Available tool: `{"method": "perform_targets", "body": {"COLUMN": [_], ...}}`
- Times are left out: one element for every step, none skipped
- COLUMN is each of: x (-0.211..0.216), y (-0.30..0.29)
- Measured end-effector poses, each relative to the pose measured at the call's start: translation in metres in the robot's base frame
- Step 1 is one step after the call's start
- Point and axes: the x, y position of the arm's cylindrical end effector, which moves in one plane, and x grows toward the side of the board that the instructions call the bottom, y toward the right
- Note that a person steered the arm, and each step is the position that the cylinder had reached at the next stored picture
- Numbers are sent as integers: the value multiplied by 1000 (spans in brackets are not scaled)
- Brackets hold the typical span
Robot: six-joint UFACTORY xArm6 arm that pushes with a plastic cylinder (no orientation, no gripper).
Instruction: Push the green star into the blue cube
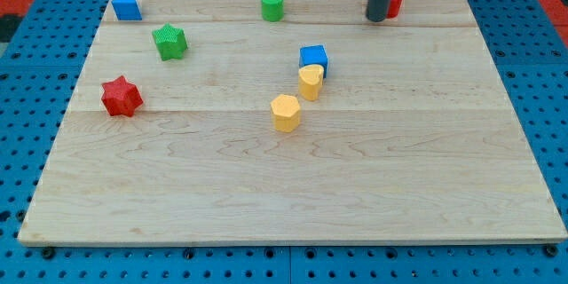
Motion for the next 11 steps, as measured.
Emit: {"method": "perform_targets", "body": {"x": [15,15,15,15,30,35,33,33,33,33,5], "y": [-60,-123,-192,-249,-295,-324,-328,-331,-333,-333,-316]}}
